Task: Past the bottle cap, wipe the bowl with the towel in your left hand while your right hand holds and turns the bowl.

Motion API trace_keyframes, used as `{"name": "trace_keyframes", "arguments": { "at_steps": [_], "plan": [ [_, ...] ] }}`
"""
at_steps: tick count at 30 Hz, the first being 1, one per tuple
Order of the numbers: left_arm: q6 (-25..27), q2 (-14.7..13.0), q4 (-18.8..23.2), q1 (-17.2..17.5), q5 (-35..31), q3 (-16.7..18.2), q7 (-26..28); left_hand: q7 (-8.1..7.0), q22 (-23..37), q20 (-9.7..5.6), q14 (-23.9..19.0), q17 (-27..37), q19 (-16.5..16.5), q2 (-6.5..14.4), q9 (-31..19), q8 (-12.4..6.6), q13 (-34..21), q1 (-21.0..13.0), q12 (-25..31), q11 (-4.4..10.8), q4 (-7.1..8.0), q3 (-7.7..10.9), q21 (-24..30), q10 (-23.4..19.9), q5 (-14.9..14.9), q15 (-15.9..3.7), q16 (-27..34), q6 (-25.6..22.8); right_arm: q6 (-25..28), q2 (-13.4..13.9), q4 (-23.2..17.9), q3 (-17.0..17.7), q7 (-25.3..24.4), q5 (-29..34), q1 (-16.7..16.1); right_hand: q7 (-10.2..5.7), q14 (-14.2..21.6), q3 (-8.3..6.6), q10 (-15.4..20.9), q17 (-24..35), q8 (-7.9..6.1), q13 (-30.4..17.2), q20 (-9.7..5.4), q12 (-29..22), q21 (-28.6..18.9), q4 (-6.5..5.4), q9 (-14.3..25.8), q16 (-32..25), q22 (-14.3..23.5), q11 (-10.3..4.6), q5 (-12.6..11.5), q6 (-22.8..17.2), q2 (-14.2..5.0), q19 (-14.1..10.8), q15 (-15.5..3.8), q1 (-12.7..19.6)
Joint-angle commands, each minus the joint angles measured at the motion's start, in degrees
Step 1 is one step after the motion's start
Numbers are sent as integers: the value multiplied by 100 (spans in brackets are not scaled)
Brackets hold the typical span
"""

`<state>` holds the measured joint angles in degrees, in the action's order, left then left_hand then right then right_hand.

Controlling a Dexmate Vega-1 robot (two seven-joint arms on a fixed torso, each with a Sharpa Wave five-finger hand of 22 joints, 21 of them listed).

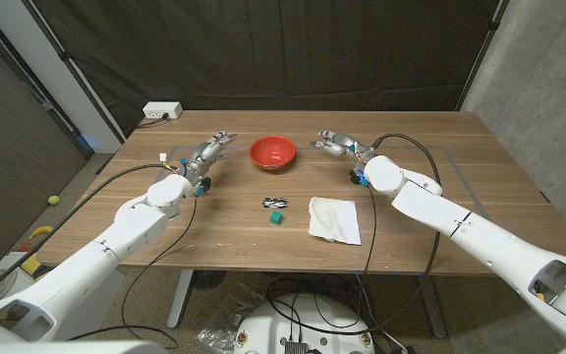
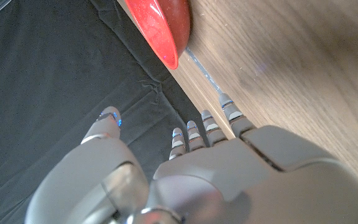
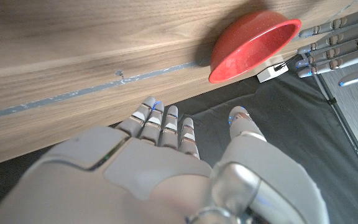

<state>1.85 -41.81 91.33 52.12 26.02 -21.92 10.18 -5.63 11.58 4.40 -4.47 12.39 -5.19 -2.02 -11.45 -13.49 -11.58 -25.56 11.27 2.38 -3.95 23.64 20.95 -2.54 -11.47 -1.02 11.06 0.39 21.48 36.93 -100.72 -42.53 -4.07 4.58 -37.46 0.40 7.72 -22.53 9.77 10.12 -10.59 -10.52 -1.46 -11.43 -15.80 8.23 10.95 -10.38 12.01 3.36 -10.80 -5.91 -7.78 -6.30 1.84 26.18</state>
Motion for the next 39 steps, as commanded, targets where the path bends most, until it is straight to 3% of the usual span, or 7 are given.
{"name": "trace_keyframes", "arguments": {
  "at_steps": [1,18,24,39],
  "plan": [
    [-86,-42,-9,75,56,51,-59,-8,32,9,5,15,13,-16,-18,-7,-26,-42,60,7,-13,-19,-1,-12,-60,6,51,-45,207,-296,343,-389,220,395,509,23,32,-51,-49,11,-35,-27,-31,-15,-40,45,14,-28,14,-19,-21,10,-18,-74,-58,127],
    [-206,-71,-80,179,133,124,-89,-1,33,12,10,15,19,-4,-17,-7,-26,-45,60,9,-5,-30,0,-9,-65,3,54,-57,209,-821,1034,-922,569,818,1188,42,-9,-92,-168,8,-3,-26,-25,8,-26,82,13,-14,8,-54,-28,216,-67,-49,-78,340],
    [-250,-81,-107,219,167,155,-99,-7,34,12,9,15,22,0,-17,-4,-26,-46,60,1,-2,-35,-1,-9,-66,6,56,-56,192,-986,1231,-1071,680,939,1380,53,-28,-91,-195,10,-18,-25,40,7,-21,76,13,-12,8,-44,-27,218,-77,-35,-58,390],
    [-364,-105,-174,346,267,239,-116,-12,35,20,11,15,31,8,-16,3,-26,-49,59,11,4,-47,-1,-4,-69,10,58,-49,365,-1503,1763,-1534,911,1358,1916,34,-105,100,-202,39,-39,-25,137,-20,-2,-61,13,-19,12,-60,51,226,65,14,3,221]
  ]
}}
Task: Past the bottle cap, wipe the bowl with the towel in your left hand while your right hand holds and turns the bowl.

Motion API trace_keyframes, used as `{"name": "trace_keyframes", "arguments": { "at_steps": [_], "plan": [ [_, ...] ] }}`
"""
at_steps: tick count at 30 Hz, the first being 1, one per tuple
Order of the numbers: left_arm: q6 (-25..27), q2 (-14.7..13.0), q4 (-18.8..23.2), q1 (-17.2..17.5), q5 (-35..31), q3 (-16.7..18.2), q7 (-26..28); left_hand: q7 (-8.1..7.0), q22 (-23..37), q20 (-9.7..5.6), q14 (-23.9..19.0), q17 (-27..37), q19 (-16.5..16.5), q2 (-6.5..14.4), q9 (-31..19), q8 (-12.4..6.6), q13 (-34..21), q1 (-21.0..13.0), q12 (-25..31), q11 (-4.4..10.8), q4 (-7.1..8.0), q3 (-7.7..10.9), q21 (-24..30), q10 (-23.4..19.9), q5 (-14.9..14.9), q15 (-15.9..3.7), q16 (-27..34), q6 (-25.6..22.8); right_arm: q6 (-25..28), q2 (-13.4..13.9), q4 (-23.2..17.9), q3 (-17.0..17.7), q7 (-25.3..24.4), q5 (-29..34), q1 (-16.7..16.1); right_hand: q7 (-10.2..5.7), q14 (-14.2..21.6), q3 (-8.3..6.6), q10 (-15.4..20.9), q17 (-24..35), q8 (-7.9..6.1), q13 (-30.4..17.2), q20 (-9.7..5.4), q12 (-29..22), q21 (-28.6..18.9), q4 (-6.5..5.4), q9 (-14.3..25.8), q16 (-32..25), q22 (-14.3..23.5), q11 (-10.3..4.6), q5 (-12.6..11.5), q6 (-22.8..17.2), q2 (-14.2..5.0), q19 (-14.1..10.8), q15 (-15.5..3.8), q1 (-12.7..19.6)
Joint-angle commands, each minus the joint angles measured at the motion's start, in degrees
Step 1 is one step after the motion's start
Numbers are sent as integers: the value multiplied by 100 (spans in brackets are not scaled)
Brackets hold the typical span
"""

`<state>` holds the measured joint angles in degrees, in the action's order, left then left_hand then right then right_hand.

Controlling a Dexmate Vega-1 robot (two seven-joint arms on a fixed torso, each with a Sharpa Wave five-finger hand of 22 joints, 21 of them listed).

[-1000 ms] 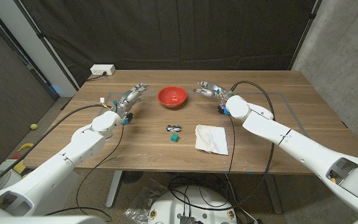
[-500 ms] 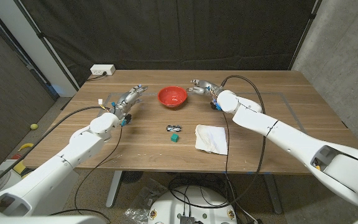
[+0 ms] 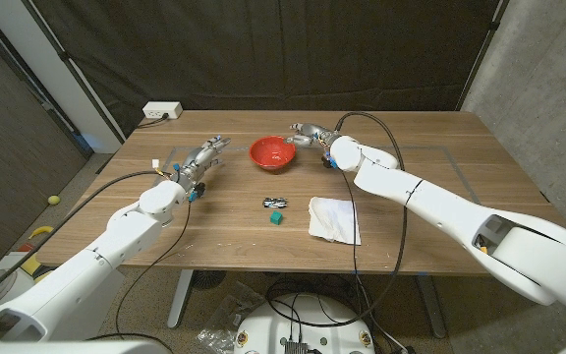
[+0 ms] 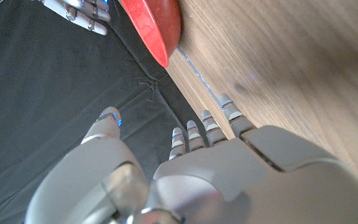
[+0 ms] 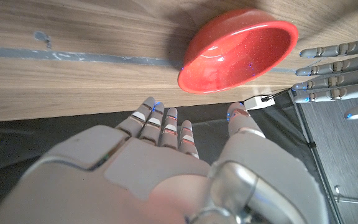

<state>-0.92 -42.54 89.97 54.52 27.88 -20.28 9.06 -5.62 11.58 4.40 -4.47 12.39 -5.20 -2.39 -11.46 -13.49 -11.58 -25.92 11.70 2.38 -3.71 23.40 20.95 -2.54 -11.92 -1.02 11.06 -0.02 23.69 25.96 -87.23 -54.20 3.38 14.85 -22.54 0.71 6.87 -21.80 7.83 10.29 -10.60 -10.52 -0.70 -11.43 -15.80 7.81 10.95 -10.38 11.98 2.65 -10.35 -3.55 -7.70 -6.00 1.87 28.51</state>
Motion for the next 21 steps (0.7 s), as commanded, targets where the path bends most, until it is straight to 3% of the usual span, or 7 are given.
{"name": "trace_keyframes", "arguments": {
  "at_steps": [1,12,21],
  "plan": [
    [-89,-34,-40,112,97,83,-14,-8,35,21,9,15,30,45,-15,2,-26,-12,16,7,-20,-24,-1,-4,-25,8,59,-12,156,-445,451,-399,175,361,463,-1,-23,30,-9,23,-39,-25,61,-20,-1,-23,13,-19,15,8,7,-10,56,-13,-5,-14],
    [-143,-58,-95,182,168,142,-30,-15,36,24,12,14,41,49,-15,3,-26,-12,16,-9,-13,-36,-3,-3,-26,17,60,-18,183,-908,1200,-736,335,557,915,2,-22,51,13,20,-52,-24,93,-38,-9,-40,13,-29,17,11,6,-21,17,-33,-10,4],
    [-155,-72,-145,188,209,168,-55,-11,36,27,5,14,43,53,-15,6,-26,-11,18,-3,-9,-44,-2,-6,-27,17,65,-15,208,-1371,2163,-989,462,590,1308,-7,11,14,56,11,-74,-22,109,-58,-19,-16,13,-40,17,-13,-17,-65,-59,-58,-33,99]
  ]
}}
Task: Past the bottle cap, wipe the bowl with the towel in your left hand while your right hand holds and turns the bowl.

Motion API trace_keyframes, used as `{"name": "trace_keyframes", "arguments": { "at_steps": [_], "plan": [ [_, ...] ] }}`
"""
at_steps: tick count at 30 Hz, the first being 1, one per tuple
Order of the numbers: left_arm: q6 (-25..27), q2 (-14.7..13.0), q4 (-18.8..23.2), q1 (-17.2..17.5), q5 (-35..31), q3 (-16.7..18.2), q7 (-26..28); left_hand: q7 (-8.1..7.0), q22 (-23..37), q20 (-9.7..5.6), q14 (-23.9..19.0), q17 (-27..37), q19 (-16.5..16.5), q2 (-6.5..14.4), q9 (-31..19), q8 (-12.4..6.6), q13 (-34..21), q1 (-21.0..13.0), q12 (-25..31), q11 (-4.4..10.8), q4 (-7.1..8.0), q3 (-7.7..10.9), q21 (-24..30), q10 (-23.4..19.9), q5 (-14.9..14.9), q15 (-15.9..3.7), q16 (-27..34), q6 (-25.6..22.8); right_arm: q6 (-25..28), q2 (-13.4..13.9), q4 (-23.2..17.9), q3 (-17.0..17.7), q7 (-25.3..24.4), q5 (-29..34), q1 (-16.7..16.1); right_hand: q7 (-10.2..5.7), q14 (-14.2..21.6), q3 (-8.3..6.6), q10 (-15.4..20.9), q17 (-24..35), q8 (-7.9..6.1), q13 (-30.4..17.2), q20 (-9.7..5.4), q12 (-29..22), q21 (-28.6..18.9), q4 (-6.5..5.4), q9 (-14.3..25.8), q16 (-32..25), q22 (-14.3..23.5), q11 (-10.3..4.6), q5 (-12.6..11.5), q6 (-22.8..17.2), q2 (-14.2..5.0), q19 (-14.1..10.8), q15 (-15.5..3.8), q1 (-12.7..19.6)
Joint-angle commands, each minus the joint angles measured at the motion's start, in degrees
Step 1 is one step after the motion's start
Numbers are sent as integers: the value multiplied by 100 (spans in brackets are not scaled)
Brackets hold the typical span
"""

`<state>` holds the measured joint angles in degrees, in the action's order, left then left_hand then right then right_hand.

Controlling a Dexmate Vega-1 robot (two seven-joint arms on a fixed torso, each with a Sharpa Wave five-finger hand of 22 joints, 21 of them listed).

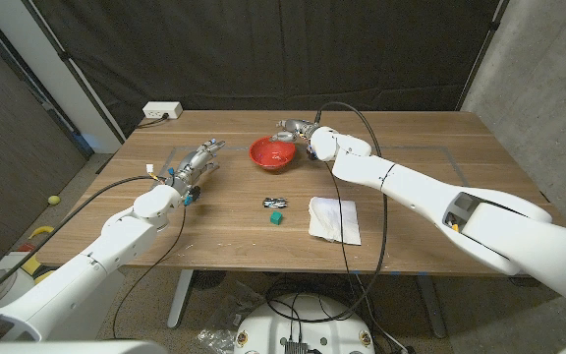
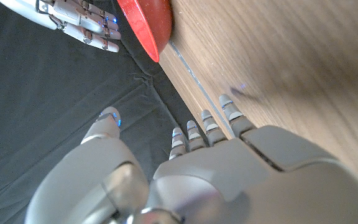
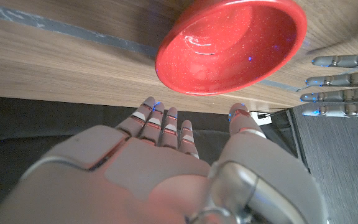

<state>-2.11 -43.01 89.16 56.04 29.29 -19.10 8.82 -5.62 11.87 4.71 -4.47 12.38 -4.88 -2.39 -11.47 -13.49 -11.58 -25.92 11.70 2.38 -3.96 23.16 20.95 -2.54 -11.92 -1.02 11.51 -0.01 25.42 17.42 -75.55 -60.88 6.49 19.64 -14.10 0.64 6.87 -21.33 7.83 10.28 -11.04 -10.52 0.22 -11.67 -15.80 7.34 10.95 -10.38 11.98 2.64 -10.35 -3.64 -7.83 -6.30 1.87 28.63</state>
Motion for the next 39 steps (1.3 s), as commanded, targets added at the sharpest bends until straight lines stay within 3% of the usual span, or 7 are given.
{"name": "trace_keyframes", "arguments": {
  "at_steps": [1,8,16,28,31,34,39],
  "plan": [
    [-43,-23,-70,34,68,51,-30,-7,6,-1,6,15,15,53,-15,6,-26,-11,19,1,17,-22,-3,-8,-27,15,19,-17,20,-565,1104,-353,157,117,508,7,12,-36,58,10,-31,-22,19,-36,-21,35,12,-39,17,-9,-19,-59,-53,-31,-33,97],
    [-31,-24,-83,12,72,51,-29,-7,7,-7,10,15,15,57,-15,12,-26,-7,16,1,23,-31,-2,1,-27,22,19,-8,-90,-876,1817,-530,131,135,761,4,17,-57,67,5,-33,-21,0,-41,-30,56,12,-38,17,-14,-28,-62,-85,-53,-50,165],
    [-30,-8,-127,-17,76,44,-27,-11,7,-3,12,15,13,60,-15,14,-26,-5,15,2,28,-39,0,5,-28,13,19,-10,-100,-1052,2254,-701,104,179,911,12,126,-98,176,-6,-54,-19,11,-82,-65,105,11,-67,15,-49,-30,-117,-119,-140,-110,308],
    [-15,48,-253,-165,63,-26,-104,-18,7,-4,12,13,20,67,-14,21,-26,-14,12,18,30,-49,0,16,-31,21,20,1,87,-1191,2483,-1174,12,623,1047,31,824,-276,768,-23,-187,-22,-141,-239,-320,325,8,-134,12,-241,-51,-659,6,-709,-436,1304],
    [-17,72,-295,-207,67,-42,-123,-18,8,-4,14,13,22,70,-14,20,-26,-16,13,0,31,-51,0,16,-31,22,19,-3,117,-1208,2523,-1246,-6,706,1068,15,1017,-283,889,-15,-194,-25,-171,-263,-382,322,7,-157,18,-290,-75,-751,80,-819,-567,1537],
    [-15,90,-342,-254,66,-67,-159,-14,8,-3,16,13,22,74,-14,20,-26,-17,10,4,33,-52,0,24,-31,25,19,-5,138,-1208,2536,-1301,-68,791,1069,-39,1451,-282,1195,27,-237,-32,-246,-344,-505,285,8,-264,35,-297,-108,-976,123,-1025,-757,1818],
    [-9,120,-410,-318,76,-96,-202,-11,8,3,16,13,24,81,-14,23,-26,-19,9,-1,35,-55,1,30,-31,24,20,0,179,-1207,2538,-1405,-159,957,1073,-150,2140,-260,1757,151,-322,-49,-335,-492,-756,246,7,-493,83,-438,-140,-1390,117,-1390,-1103,2162]
  ]
}}
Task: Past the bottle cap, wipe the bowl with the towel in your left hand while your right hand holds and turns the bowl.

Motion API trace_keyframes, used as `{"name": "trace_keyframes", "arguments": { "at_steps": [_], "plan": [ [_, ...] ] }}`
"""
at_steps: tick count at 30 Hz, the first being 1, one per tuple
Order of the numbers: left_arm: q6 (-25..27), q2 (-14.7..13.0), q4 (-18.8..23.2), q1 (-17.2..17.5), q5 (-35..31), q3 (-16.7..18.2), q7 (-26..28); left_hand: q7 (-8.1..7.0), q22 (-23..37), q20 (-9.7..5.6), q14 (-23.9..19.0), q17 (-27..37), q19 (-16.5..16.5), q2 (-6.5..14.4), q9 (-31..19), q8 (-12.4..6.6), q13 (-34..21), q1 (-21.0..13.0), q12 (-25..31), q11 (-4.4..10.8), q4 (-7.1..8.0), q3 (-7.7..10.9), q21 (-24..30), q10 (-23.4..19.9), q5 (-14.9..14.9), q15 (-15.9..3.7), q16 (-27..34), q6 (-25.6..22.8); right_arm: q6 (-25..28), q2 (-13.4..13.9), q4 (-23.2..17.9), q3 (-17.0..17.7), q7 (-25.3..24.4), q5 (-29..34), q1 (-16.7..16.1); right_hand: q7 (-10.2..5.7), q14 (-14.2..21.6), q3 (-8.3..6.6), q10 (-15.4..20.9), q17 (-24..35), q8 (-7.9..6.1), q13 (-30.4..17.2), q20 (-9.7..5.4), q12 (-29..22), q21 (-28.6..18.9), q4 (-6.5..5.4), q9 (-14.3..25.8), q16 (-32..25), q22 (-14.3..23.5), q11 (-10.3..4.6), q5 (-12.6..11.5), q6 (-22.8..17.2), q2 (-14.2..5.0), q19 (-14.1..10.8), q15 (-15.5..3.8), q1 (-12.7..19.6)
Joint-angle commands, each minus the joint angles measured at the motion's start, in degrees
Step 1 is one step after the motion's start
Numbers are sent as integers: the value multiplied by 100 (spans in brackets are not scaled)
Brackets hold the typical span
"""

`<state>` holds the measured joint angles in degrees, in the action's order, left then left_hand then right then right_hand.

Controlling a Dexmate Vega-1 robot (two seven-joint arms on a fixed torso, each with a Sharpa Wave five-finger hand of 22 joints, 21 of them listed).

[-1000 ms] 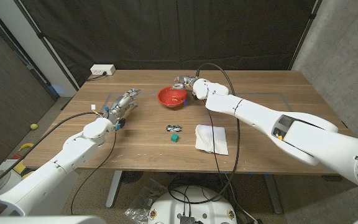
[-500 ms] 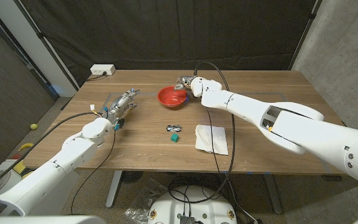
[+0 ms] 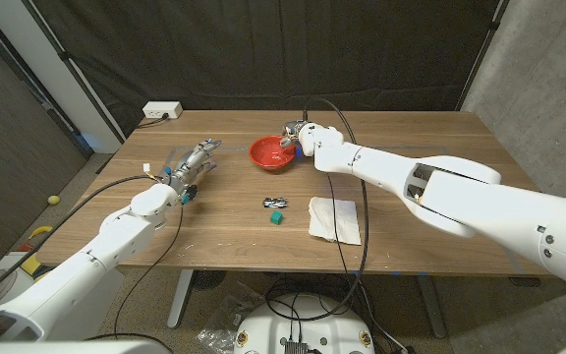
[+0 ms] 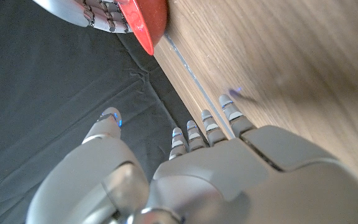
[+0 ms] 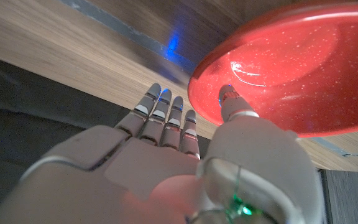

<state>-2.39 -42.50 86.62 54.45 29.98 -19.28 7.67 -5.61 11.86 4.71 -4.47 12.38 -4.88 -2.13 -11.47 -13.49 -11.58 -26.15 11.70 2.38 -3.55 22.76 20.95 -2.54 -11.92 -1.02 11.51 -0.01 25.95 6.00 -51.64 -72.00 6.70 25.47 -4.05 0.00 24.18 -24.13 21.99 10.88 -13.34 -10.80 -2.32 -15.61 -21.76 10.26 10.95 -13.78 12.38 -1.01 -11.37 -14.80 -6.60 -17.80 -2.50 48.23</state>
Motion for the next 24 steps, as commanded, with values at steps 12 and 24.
{"name": "trace_keyframes", "arguments": {
  "at_steps": [12,24],
  "plan": [
    [3,123,-277,-281,-3,-138,-155,-17,10,8,29,13,41,67,-14,30,-26,1,10,-1,0,-23,-3,32,-31,33,16,9,134,-178,391,-538,-146,681,161,-529,1994,272,1799,1126,-142,-197,-379,-369,-1004,12,3,-1574,422,-570,-33,-1377,-104,-572,-1126,1717],
    [-6,149,-311,-317,14,-155,-175,-22,11,14,31,14,51,82,-14,31,-26,5,9,1,11,-30,-5,41,-31,37,18,8,114,-149,407,-575,76,721,205,-587,2646,1010,3080,2651,-5,-876,-446,-1210,-1892,-209,97,-2941,779,-716,-47,-2235,156,-491,-1100,2230]
  ]
}}
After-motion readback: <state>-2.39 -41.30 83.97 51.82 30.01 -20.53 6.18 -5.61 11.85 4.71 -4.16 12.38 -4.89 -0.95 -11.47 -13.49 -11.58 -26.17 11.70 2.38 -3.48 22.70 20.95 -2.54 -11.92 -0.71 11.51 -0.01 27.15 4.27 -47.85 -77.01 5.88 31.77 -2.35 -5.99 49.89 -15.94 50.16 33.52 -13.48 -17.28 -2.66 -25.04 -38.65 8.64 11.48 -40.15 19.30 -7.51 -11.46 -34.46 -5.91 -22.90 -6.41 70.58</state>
